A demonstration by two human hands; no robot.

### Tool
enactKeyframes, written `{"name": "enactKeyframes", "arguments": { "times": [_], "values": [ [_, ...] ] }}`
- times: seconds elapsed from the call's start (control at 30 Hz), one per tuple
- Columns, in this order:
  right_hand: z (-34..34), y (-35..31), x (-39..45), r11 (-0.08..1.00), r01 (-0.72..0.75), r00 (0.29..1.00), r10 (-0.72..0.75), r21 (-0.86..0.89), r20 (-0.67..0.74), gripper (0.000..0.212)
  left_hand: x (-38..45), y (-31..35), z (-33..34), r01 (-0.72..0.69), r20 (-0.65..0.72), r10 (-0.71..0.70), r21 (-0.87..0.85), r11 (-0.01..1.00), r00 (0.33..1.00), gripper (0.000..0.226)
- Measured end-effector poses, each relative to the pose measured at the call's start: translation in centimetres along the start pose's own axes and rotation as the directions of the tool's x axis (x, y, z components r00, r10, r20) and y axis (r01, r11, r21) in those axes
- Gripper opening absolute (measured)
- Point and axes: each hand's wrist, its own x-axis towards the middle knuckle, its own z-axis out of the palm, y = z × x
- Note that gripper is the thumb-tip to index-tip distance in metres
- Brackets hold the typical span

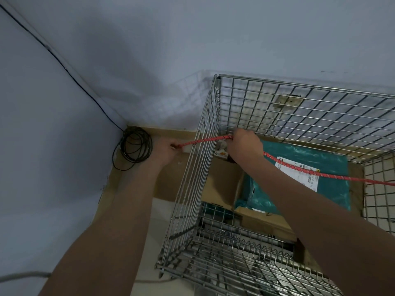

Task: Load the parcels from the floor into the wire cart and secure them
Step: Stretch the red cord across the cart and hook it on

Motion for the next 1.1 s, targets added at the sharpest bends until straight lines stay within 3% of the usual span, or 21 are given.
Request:
{"name": "enactKeyframes", "arguments": {
  "times": [0.1, 0.17, 0.23, 0.33, 0.43, 0.57, 0.67, 0.8, 0.97, 1.1],
  "values": [
    [0.1, 0.2, 0.3, 1.0, 0.002, 1.0, -0.002, 0.001, -0.006, 0.019, 0.2, -0.2, 0.1, -0.04, 0.157, 0.015, 0.16, 0.986, 0.988, 0.009],
    [0.2, 0.1, 0.5, 1.0, 0.009, 1.0, -0.009, 0.007, -0.008, 0.02, 0.3, -0.1, 0.1, -0.079, 0.169, 0.038, 0.246, 0.966, 0.985, 0.011],
    [0.3, -0.2, 0.7, 1.0, 0.022, 1.0, -0.022, 0.012, -0.019, 0.021, 0.7, -0.2, 0.2, -0.082, 0.15, 0.053, 0.194, 0.978, 0.987, 0.012],
    [0.3, -0.2, 1.2, 0.999, 0.053, 0.998, -0.053, 0.006, -0.03, 0.017, 0.9, -0.3, 0.1, -0.063, 0.082, 0.05, 0.168, 0.984, 0.995, 0.015],
    [-0.1, 0.4, 1.9, 0.979, 0.196, 0.98, -0.197, 0.051, 0.005, 0.014, 1.3, -1.5, -0.5, -0.058, -0.057, 0.07, 0.184, 0.981, 0.996, 0.029],
    [-1.1, 0.9, 2.0, 0.919, 0.301, 0.911, -0.356, 0.255, 0.207, 0.024, 1.5, -2.8, -0.6, -0.118, -0.219, 0.17, 0.23, 0.966, 0.961, 0.027],
    [-0.6, 1.0, 1.9, 0.907, 0.387, 0.885, -0.416, 0.165, 0.21, 0.019, 1.8, -2.9, -0.1, -0.139, -0.269, 0.199, 0.227, 0.964, 0.942, 0.028],
    [0.2, 1.2, 1.9, 0.923, 0.367, 0.907, -0.382, 0.111, 0.175, 0.021, 2.4, -2.4, 0.5, -0.112, -0.188, 0.169, 0.279, 0.954, 0.968, 0.019],
    [0.3, 1.2, 2.0, 0.921, 0.379, 0.916, -0.387, 0.088, 0.11, 0.026, 3.0, -2.4, 1.4, 0.001, -0.083, 0.026, 0.313, 0.95, 0.996, 0.015],
    [1.2, 2.0, 2.0, 0.941, 0.339, 0.938, -0.339, 0.014, 0.07, 0.024, 3.9, -2.8, 3.2, 0.058, -0.043, -0.046, 0.364, 0.929, 0.998, 0.026]
  ]
}}
